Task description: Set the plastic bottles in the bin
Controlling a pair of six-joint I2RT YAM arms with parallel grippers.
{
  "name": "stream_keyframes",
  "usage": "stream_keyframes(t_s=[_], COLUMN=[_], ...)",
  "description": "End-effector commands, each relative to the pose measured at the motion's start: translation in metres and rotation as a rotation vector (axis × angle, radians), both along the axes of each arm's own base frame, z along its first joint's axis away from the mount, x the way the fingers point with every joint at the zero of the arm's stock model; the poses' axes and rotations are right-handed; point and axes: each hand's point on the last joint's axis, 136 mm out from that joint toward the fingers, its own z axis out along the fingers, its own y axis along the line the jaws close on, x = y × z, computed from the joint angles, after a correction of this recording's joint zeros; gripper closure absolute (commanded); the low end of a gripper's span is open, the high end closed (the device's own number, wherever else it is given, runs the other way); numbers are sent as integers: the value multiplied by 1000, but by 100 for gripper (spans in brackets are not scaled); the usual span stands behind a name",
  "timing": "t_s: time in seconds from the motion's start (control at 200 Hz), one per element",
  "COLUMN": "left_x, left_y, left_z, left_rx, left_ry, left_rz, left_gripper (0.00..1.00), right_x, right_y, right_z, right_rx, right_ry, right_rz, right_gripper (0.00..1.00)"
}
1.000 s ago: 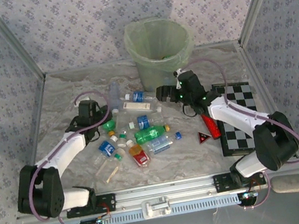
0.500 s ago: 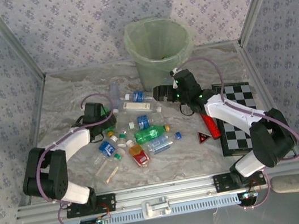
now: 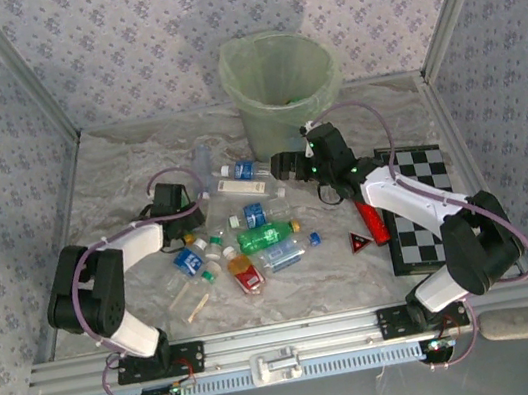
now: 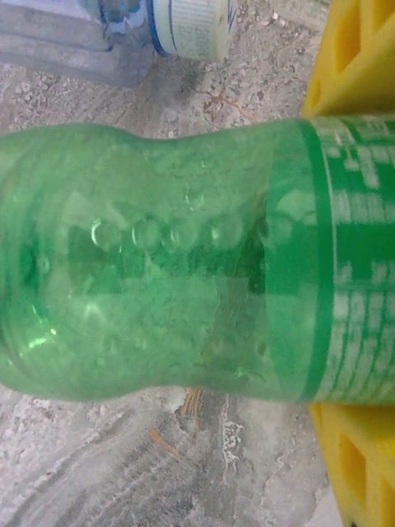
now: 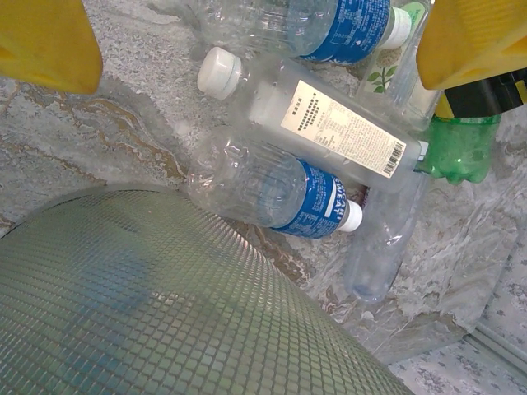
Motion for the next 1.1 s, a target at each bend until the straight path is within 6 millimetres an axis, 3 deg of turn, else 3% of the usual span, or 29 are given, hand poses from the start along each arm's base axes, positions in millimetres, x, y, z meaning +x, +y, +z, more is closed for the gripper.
stream_keyframes(t_s=[0.0,0.16,0.46,0.585,0.885,1.094], left_x=[11,11,11,12,20,23], left_y=[-3,-3,-1,6,15,5], left_z=[8,10,18,32,126,201], left_rx=[-19,-18,-13,8,-7,-97], left_ry=[-30,-38,-62,-97,-352,-541], left_rz=[-1,-1,6,22,37,-1], left_gripper=[34,40,43,44,45,46], right_x=[1,0,1,1,1,-1], right_y=[2,2,2,2,2,-1], right_z=[7,7,7,7,5,2], right_rx=[-13,-12,-10,-11,-6,-1], right_ry=[-12,-13,-13,-12,-21,-19], right_rz=[6,9,9,8,12,12], right_gripper=[0,0,0,0,0,0])
